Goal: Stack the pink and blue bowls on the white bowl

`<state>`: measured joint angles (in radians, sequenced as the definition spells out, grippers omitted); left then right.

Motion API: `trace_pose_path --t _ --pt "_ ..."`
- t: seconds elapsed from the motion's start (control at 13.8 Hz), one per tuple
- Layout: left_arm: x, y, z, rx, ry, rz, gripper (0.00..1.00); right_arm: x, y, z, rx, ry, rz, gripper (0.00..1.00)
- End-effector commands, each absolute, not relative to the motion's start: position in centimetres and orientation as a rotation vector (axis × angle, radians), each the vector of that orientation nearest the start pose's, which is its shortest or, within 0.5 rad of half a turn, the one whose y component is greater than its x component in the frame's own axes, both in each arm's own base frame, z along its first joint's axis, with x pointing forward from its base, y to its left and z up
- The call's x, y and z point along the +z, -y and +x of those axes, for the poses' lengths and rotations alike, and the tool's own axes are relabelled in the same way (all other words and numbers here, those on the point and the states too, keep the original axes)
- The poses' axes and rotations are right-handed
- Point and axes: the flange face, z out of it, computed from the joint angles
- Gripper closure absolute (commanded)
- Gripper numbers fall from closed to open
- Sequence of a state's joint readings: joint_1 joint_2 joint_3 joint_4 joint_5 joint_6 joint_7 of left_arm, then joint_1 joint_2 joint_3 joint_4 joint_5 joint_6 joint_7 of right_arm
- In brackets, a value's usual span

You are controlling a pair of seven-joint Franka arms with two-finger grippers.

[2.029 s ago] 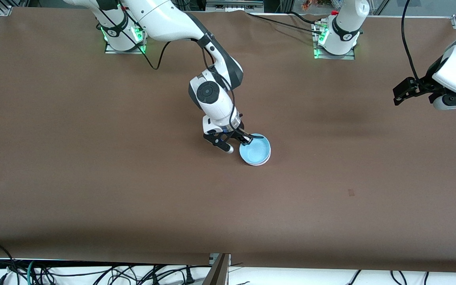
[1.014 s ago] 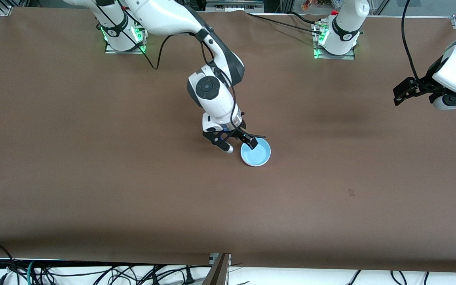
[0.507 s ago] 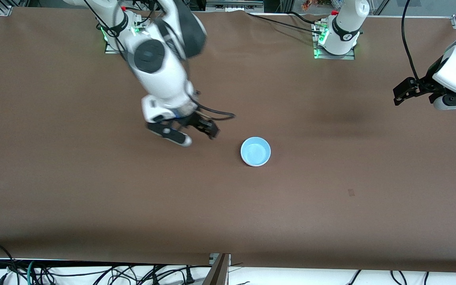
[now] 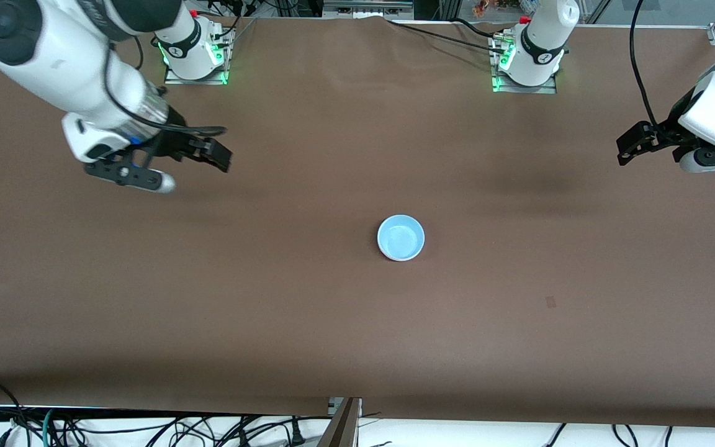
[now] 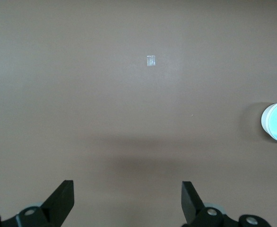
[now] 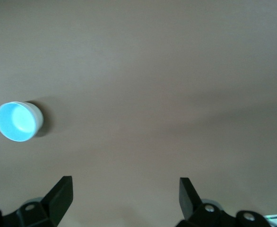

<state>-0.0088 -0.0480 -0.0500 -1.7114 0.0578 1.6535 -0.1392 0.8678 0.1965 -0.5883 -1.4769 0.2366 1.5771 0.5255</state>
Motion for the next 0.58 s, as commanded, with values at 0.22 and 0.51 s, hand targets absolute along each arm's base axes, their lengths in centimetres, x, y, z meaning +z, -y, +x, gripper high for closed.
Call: trace_pose_path --t 0.22,0.51 --pt "59.3 2.8 54.3 0.002 0.115 -3.091 0.00 55.5 -19.4 55.7 0.168 -0.368 -3.117 0.01" --pt "59.3 2.9 54.4 0.000 0.115 -3.091 0.00 56.8 -12.0 54.0 0.180 -0.281 -3.126 0.01"
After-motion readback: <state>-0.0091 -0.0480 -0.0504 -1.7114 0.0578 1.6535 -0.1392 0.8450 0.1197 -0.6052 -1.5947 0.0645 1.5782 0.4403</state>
